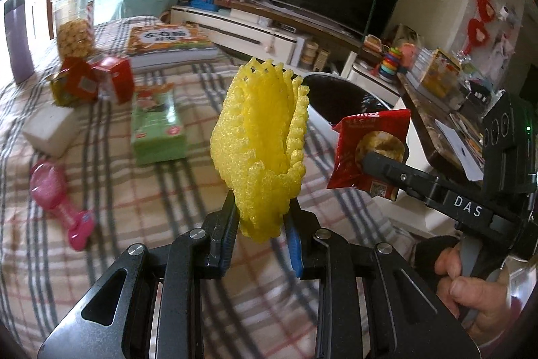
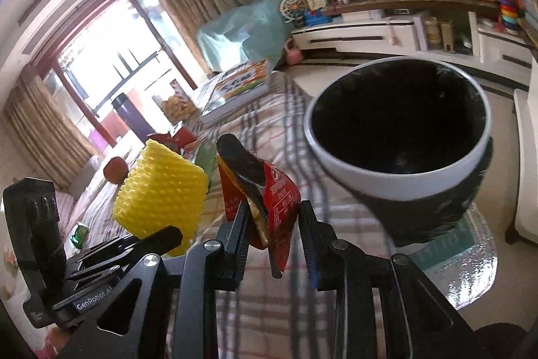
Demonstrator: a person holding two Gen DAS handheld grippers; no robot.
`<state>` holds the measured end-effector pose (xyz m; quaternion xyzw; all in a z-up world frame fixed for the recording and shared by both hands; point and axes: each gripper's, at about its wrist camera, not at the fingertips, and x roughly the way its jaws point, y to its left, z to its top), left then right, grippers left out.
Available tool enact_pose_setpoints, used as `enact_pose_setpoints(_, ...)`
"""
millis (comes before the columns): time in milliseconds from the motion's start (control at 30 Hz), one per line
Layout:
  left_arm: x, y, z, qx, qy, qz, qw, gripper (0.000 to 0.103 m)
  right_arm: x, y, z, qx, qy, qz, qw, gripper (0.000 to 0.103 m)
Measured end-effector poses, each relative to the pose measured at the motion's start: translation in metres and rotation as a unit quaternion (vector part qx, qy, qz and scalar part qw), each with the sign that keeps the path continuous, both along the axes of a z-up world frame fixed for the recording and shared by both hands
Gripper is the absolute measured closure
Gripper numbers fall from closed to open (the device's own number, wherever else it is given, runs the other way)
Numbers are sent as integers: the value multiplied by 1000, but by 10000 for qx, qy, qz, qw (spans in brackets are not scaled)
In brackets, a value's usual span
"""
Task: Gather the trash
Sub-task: 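Carry the snack packet and foam net with both tools over the bin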
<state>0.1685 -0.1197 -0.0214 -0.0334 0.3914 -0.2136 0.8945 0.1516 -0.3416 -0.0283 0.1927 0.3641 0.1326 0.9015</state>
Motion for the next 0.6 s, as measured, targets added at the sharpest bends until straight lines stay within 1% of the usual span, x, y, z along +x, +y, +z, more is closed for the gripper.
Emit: enact_pose_setpoints(600, 29, -74, 15, 110, -124, -579, 9982, 78, 11, -67, 9, 71, -88, -672, 9977, 74)
